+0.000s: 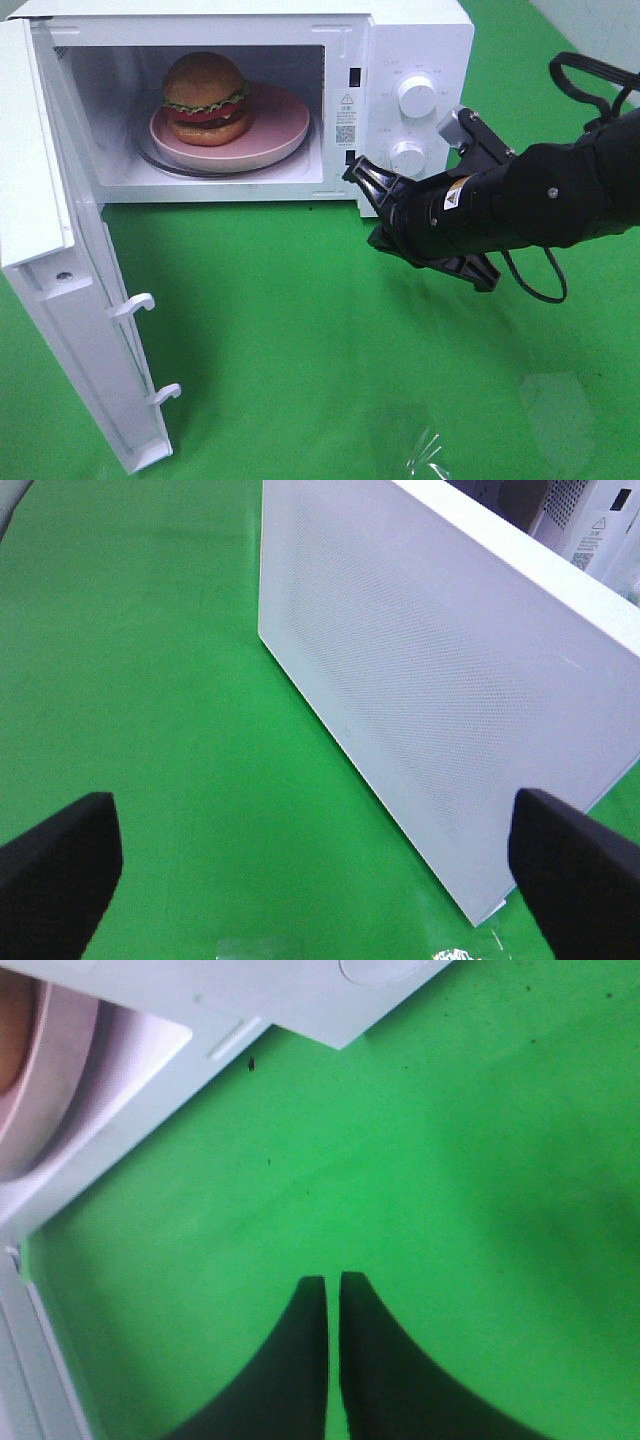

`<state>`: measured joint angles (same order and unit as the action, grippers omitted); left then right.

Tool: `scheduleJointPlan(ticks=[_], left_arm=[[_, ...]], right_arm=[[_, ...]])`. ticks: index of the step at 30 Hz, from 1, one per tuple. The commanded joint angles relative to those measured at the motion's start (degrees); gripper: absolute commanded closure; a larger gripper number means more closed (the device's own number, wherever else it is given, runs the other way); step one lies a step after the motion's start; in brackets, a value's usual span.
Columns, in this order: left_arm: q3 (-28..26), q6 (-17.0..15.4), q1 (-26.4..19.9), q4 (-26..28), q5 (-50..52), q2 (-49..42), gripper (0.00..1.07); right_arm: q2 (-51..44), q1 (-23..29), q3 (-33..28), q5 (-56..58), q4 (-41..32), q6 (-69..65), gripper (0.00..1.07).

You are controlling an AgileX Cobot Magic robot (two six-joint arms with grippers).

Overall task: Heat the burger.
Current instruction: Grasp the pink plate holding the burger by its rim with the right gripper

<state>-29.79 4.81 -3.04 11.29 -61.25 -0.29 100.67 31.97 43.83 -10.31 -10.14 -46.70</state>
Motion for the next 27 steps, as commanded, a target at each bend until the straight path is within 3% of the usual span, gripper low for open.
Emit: scheduleJointPlan(ticks=[1,10,16,23,27], left_arm=[[0.11,-0.23,0.29,0.46,0.34,-0.92,0.09],[0.11,-0.23,0.29,0.46,0.34,-0.92,0.09],[0.11,-0.23,0.29,0.46,0.34,-0.92,0.09],[0.11,-0.23,0.29,0.46,0.34,-0.92,0.09],[0.11,-0.23,0.29,0.46,0.34,-0.92,0.09]], right_arm=[[-2.81,0.06,0.00,8.59,1.03,11.06,1.03],[-5.84,0.06,0.23,20.05,1.03,26.13,1.03],[-6.02,0.06,3.84,30.60,2.18,34.89,1.03],[-6.02,0.06,8.54,39.42,2.12,53.97,1.03],[-6.02,0.06,10.43,42.46,2.35,73.22,1.03]])
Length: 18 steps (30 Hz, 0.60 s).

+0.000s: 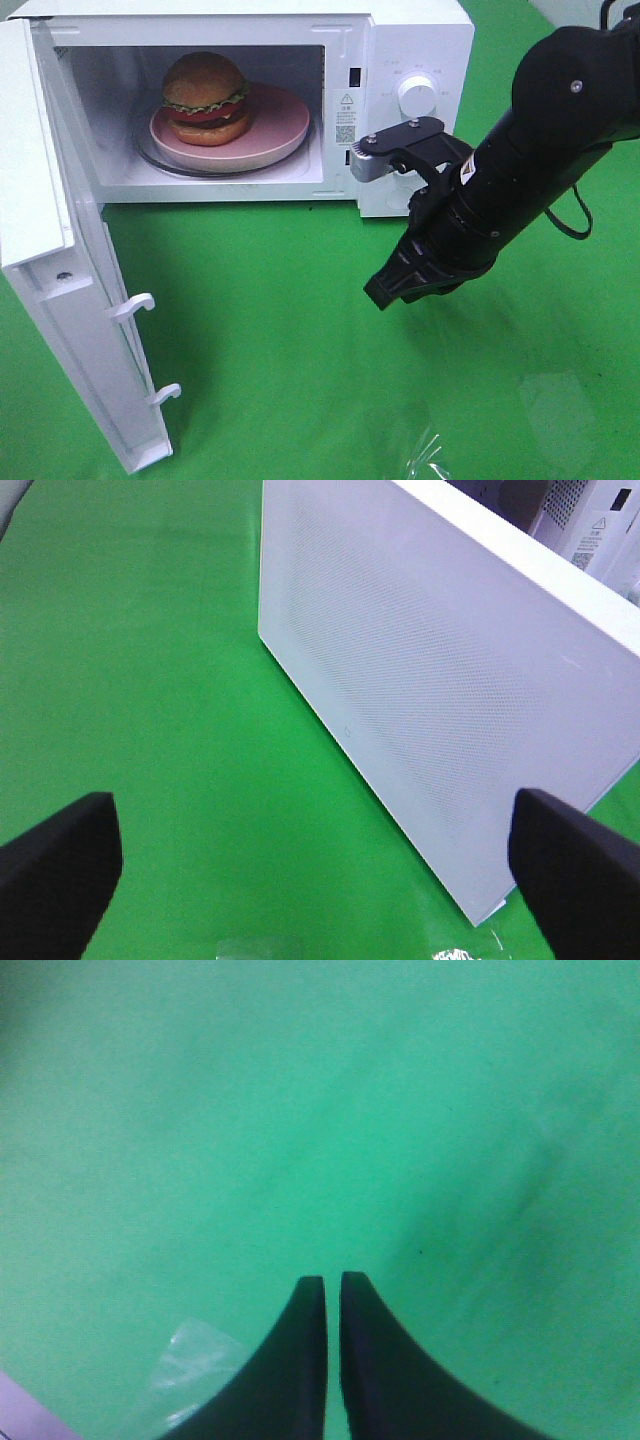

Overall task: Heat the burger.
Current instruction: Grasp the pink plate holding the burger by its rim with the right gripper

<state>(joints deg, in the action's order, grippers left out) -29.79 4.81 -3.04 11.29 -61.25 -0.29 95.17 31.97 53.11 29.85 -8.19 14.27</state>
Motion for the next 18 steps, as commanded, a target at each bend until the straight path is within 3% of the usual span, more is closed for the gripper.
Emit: scheduleJointPlan(ticks=[1,5,7,10,14,18], left_arm=[[0.11,-0.23,0.29,0.46,0.34,-0.92,0.09],[0.11,-0.23,0.29,0.46,0.34,-0.92,0.09],[0.11,-0.23,0.29,0.46,0.34,-0.92,0.09],[0.11,-0.23,0.29,0.46,0.34,-0.92,0.09],[0.11,-0.23,0.29,0.46,0.34,-0.92,0.09],[0.11,-0.23,0.29,0.46,0.34,-0.92,0.09]], right_arm=[[-0.52,0.06,1.15,2.29,0.40,12.26,1.03],[-0.52,0.06,1.89,3.55,0.57,26.87,1.02],[-0.52,0.06,3.32,4.01,1.49,42.51,1.02],[-0.52,0.06,3.67,4.07,1.66,45.44,1.02],[-0.52,0.06,5.21,3.84,2.75,60.39,0.99],[-0.52,0.52,6.07,3.32,6.65,61.94,0.95]])
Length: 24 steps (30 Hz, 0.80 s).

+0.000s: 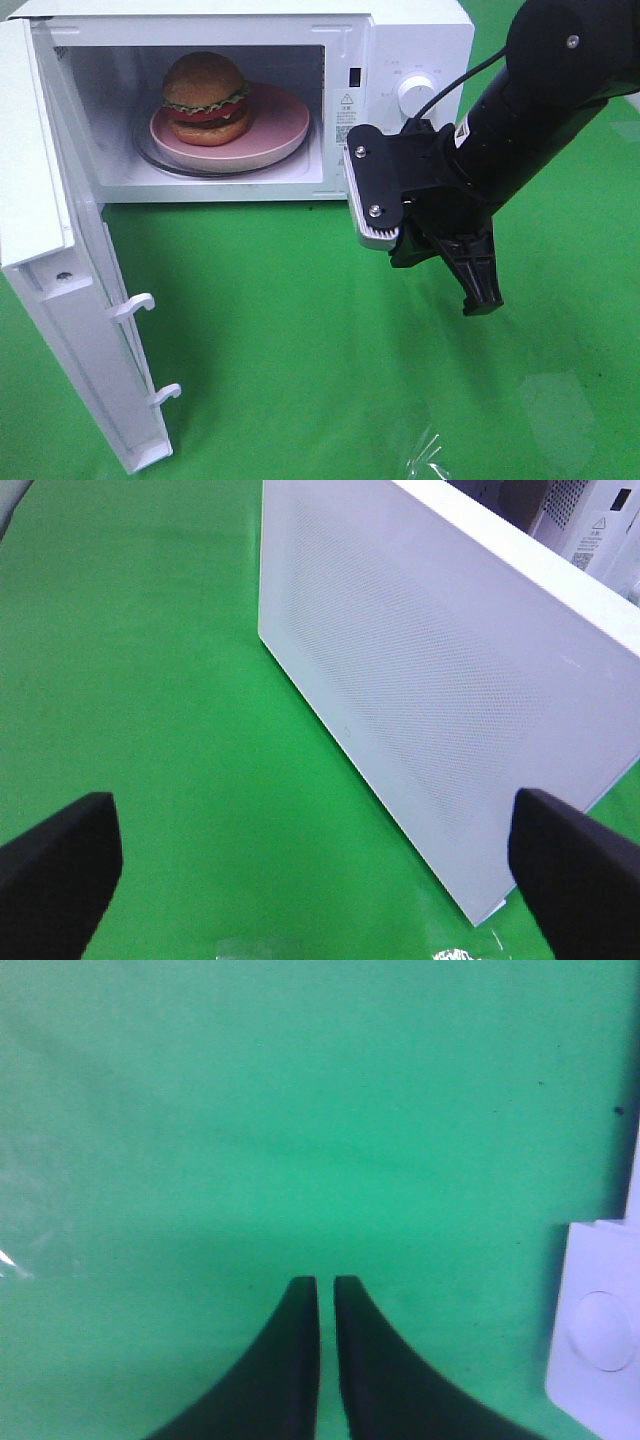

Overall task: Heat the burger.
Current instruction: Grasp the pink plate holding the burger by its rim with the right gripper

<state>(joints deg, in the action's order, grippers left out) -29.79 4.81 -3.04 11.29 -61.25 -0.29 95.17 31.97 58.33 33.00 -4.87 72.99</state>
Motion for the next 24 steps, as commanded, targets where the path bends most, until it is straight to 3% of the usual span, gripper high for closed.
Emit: scheduleJointPlan(ticks=[1,2,3,4,5,7,10,11,12,14,24], left_arm=[[0.11,-0.23,0.29,0.46,0.34,-0.92,0.09],[0.11,-0.23,0.29,0.46,0.34,-0.92,0.09],[0.11,-0.23,0.29,0.46,0.34,-0.92,0.09],[0.11,-0.23,0.29,0.46,0.34,-0.92,0.09],[0.11,-0.23,0.29,0.46,0.34,-0.92,0.09],[0.11,-0.23,0.29,0.46,0.34,-0.92,0.09],[0.11,-0.23,0.29,0.46,0.34,-0.92,0.09],[0.11,-0.23,0.29,0.46,0.34,-0.92,0.09],[0.11,-0.23,0.29,0.46,0.34,-0.92,0.09],[0.11,-0.23,0.29,0.46,0.34,-0.92,0.09],[0.11,-0.23,0.29,0.46,0.34,-0.92,0.09]], right_arm=[[-0.52,0.52,0.86,0.17,3.32,3.21,0.95],[-0.52,1.43,1.03,-1.55,6.59,3.21,0.87],[-0.52,1.43,1.03,-1.55,6.59,3.21,0.87],[-0.52,2.12,1.03,-3.55,8.82,3.21,0.76],[-0.52,2.12,1.03,-3.55,8.82,3.21,0.76],[-0.52,2.64,1.03,-8.71,9.45,2.75,0.51],[-0.52,2.69,1.03,-9.85,9.51,2.69,0.45],[-0.52,2.69,1.03,-11.75,9.51,2.23,0.34],[-0.52,2.69,1.03,-11.75,9.51,2.23,0.34],[-0.06,2.69,1.03,-14.78,9.68,0.17,0.20],[4.24,4.87,6.02,-15.93,15.41,-6.65,0.21]])
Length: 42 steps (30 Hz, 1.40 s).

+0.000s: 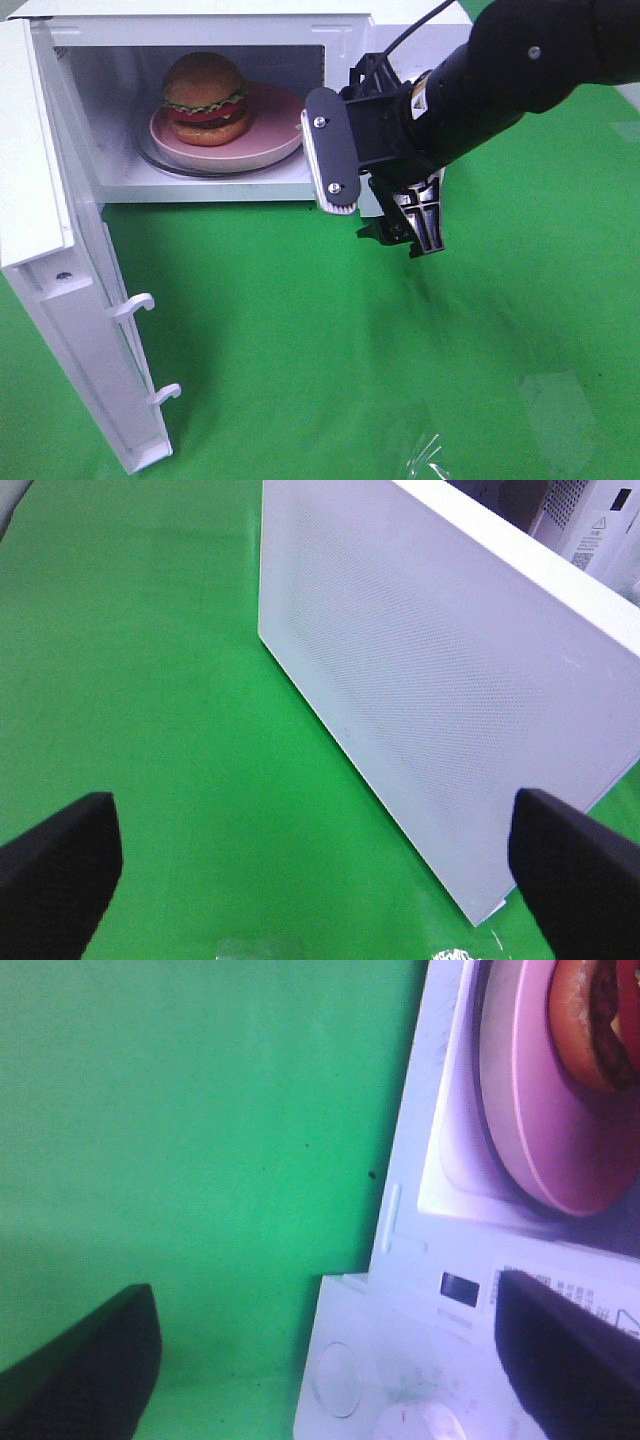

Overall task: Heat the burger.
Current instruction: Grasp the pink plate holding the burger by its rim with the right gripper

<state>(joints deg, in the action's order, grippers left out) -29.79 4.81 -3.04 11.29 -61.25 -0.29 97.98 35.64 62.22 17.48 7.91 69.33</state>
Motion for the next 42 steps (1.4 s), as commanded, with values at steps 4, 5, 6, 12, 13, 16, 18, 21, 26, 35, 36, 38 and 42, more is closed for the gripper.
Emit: scheduleJointPlan(ticks=[4,5,6,12,13,16,18,21,26,35,36,38,42], left_arm=[[0.11,-0.23,0.29,0.46,0.34,-0.92,0.09],[0.11,-0.23,0.29,0.46,0.34,-0.92,0.09],[0.11,-0.23,0.29,0.46,0.34,-0.92,0.09],[0.11,-0.23,0.29,0.46,0.34,-0.92,0.09],[0.11,-0.23,0.29,0.46,0.34,-0.92,0.09],[0.11,-0.23,0.29,0.46,0.34,-0.92,0.09],[0.11,-0.23,0.29,0.46,0.34,-0.92,0.09],[0.11,-0.23,0.29,0.46,0.34,-0.92,0.09],[0.11,-0.23,0.29,0.46,0.34,-0.92,0.09],[0.11,-0.23,0.29,0.46,0.34,-0.92,0.09],[0.11,-0.23,0.29,0.46,0.34,-0.92,0.09],[0.11,-0.23,0.29,0.46,0.34,-0.92,0.09],[0.11,-0.23,0.29,0.46,0.34,-0.92,0.09]], right_arm=[[3.90,2.41,4.87,-0.46,4.58,-4.98,0.22],[5.50,2.41,6.59,-0.46,4.87,-5.90,0.22],[6.99,2.41,8.19,-0.40,4.87,-6.07,0.22],[10.49,3.15,12.61,-0.46,5.04,-6.07,0.23],[12.09,3.61,14.21,-0.46,5.10,-6.07,0.23],[14.73,3.72,17.19,-0.46,5.10,-6.25,0.23],[16.27,3.72,19.02,-0.40,5.10,-6.25,0.24],[18.39,3.72,21.43,-0.17,4.98,-6.30,0.24],[20.86,3.72,24.12,0.34,4.98,-7.56,0.25],[26.24,3.72,30.48,1.20,4.87,-7.62,0.27],[27.33,3.72,31.86,1.26,4.81,-7.62,0.27],[28.36,3.72,33.00,1.32,4.81,-7.62,0.27],[30.08,3.67,34.72,1.49,4.81,-7.62,0.27]])
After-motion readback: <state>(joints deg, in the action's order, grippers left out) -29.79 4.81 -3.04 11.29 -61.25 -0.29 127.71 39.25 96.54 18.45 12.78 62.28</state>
